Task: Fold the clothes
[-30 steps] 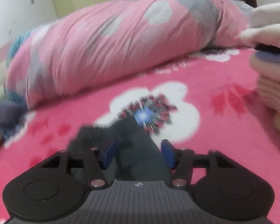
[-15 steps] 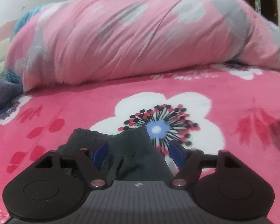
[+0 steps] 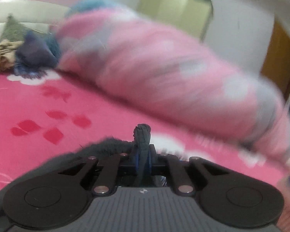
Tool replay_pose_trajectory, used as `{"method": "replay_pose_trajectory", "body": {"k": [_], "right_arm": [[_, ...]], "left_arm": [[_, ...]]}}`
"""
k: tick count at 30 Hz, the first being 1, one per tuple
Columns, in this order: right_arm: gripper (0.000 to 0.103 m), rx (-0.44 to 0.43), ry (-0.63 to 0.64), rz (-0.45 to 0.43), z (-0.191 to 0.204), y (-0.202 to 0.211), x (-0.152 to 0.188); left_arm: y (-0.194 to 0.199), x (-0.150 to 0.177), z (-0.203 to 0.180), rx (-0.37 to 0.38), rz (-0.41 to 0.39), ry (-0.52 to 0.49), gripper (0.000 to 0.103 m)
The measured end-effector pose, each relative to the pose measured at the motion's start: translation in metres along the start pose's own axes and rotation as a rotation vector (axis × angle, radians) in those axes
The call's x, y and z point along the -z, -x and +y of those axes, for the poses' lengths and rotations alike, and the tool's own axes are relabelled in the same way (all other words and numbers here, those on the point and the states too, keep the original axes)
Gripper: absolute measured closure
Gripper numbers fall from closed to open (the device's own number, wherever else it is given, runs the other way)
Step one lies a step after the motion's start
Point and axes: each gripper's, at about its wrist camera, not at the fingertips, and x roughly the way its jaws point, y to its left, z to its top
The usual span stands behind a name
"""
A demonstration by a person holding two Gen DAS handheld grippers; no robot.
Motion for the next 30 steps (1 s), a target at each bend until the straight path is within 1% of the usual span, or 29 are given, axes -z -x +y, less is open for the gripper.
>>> {"method": "replay_pose_trajectory", "body": {"k": [4, 6, 8, 10, 13, 16, 19, 20, 22, 25, 26, 28, 30], "right_arm": [[0.095, 0.049, 0.098, -0.165, 0.026, 0.077, -0.018], [0.095, 0.039, 0.140, -0.239, 0.039, 0.122, -0.024], [0.095, -0.009, 0.188, -0.280, 0.056, 0.169, -0.025], [0.095, -0.084, 0.221, -0.293, 0.073, 0.210, -0.020], [0.095, -0.206, 0.220, -0.268, 0.104, 0.258, -0.004], [0.095, -0.269, 0.189, -0.220, 0.132, 0.294, 0.012], [0.095, -0.276, 0.080, -0.175, 0.140, 0.317, 0.029], [0.095, -0.271, 0.040, -0.161, 0.140, 0.322, 0.036], [0.095, -0.260, -0.034, -0.135, 0.138, 0.331, 0.048], [0.095, -0.241, -0.105, -0.114, 0.136, 0.342, 0.064], [0.095, -0.237, -0.123, -0.117, 0.136, 0.345, 0.068], [0.094, -0.237, -0.156, -0.129, 0.134, 0.350, 0.075], [0.094, -0.240, -0.185, -0.142, 0.132, 0.353, 0.081]], "left_arm": [[0.004, 0.000, -0.010, -0.027, -0.010, -0.086, 0.046], [0.009, 0.001, -0.018, -0.032, -0.027, -0.137, 0.043], [0.015, 0.002, -0.025, -0.030, -0.042, -0.176, 0.041], [0.020, 0.004, -0.031, -0.018, -0.046, -0.194, 0.040], [0.027, 0.008, -0.036, -0.010, -0.041, -0.209, 0.040], [0.033, 0.010, -0.040, -0.018, -0.026, -0.231, 0.040], [0.033, 0.007, -0.045, -0.023, 0.000, -0.271, 0.040], [0.032, 0.002, -0.047, -0.016, 0.013, -0.268, 0.040], [0.027, -0.012, -0.050, 0.023, 0.036, -0.213, 0.040], [0.014, -0.036, -0.062, 0.111, 0.056, -0.153, 0.039], [0.008, -0.043, -0.070, 0.129, 0.061, -0.167, 0.039], [-0.008, -0.054, -0.096, 0.138, 0.069, -0.270, 0.039], [-0.028, -0.058, -0.122, 0.128, 0.095, -0.392, 0.039]]}}
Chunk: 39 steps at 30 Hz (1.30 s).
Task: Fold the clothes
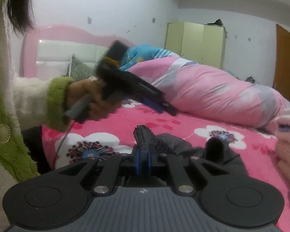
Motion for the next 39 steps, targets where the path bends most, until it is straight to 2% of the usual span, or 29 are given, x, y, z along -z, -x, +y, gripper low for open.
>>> {"method": "replay_pose_trajectory", "body": {"k": [6, 8, 11, 15, 18, 19, 21, 22, 25, 29, 31, 36, 39], "right_arm": [[0.094, -0.017, -0.046, -0.032, -0.007, 0.004, 0.010], [0.094, -0.021, -0.068, -0.043, -0.006, 0.005, 0.013], [0.094, -0.028, -0.100, -0.055, -0.007, 0.007, 0.017], [0.094, -0.041, -0.138, -0.065, -0.009, 0.007, 0.021], [0.094, -0.051, -0.156, -0.066, -0.007, 0.006, 0.023], [0.094, -0.048, -0.156, -0.067, -0.006, 0.006, 0.023], [0.094, -0.006, -0.142, -0.067, -0.002, 0.007, 0.020], [0.094, 0.046, -0.132, -0.069, -0.002, 0.009, 0.019], [0.095, 0.203, -0.105, -0.076, -0.002, 0.015, 0.014], [0.096, 0.395, -0.088, -0.126, -0.021, 0.027, -0.001], [0.096, 0.477, -0.055, -0.165, -0.033, 0.031, -0.014], [0.096, 0.556, 0.072, -0.304, -0.048, 0.037, -0.065], [0.096, 0.563, 0.160, -0.403, -0.052, 0.043, -0.106]], "left_arm": [[-0.073, -0.013, -0.055, 0.029, 0.156, -0.292, 0.039], [-0.095, -0.010, -0.068, -0.014, 0.198, -0.382, 0.039], [-0.124, -0.008, -0.076, -0.092, 0.242, -0.463, 0.039], [-0.148, -0.014, -0.073, -0.206, 0.235, -0.514, 0.043], [-0.166, -0.018, -0.071, -0.255, 0.204, -0.533, 0.044], [-0.170, -0.019, -0.070, -0.271, 0.190, -0.538, 0.048], [-0.171, -0.024, -0.065, -0.333, 0.133, -0.518, 0.053], [-0.167, -0.028, -0.060, -0.383, 0.093, -0.483, 0.056], [-0.133, -0.050, -0.040, -0.479, -0.059, -0.350, 0.057], [-0.045, -0.081, -0.009, -0.571, -0.257, -0.205, 0.057], [0.005, -0.090, -0.001, -0.609, -0.345, -0.190, 0.056], [0.116, -0.109, 0.008, -0.669, -0.505, -0.175, 0.054], [0.174, -0.122, 0.006, -0.682, -0.582, -0.150, 0.054]]}}
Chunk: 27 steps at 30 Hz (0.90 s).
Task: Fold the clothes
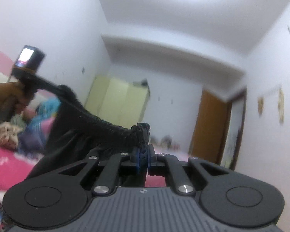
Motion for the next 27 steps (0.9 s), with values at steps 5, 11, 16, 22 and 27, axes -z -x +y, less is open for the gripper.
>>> {"method": "replay_pose_trajectory", "body": {"k": [5, 11, 16, 22, 27], "right_arm": [[0.096, 0.035, 0.090, -0.188, -0.005, -0.001, -0.064], [0.096, 0.093, 0.162, -0.354, 0.001, 0.022, -0.111], [0.096, 0.158, 0.191, -0.447, 0.003, 0.042, -0.135], [0.096, 0.185, 0.229, -0.457, 0.003, 0.042, -0.141], [0.096, 0.161, 0.234, -0.409, 0.002, 0.016, -0.131]], "left_arm": [[0.057, -0.056, 0.028, -0.041, -0.154, 0.009, 0.052], [0.120, -0.096, 0.034, -0.080, -0.318, -0.037, 0.051], [0.152, -0.116, 0.026, -0.114, -0.406, -0.093, 0.047], [0.143, -0.120, 0.012, -0.127, -0.411, -0.170, 0.043], [0.109, -0.116, 0.008, -0.121, -0.335, -0.197, 0.043]]}}
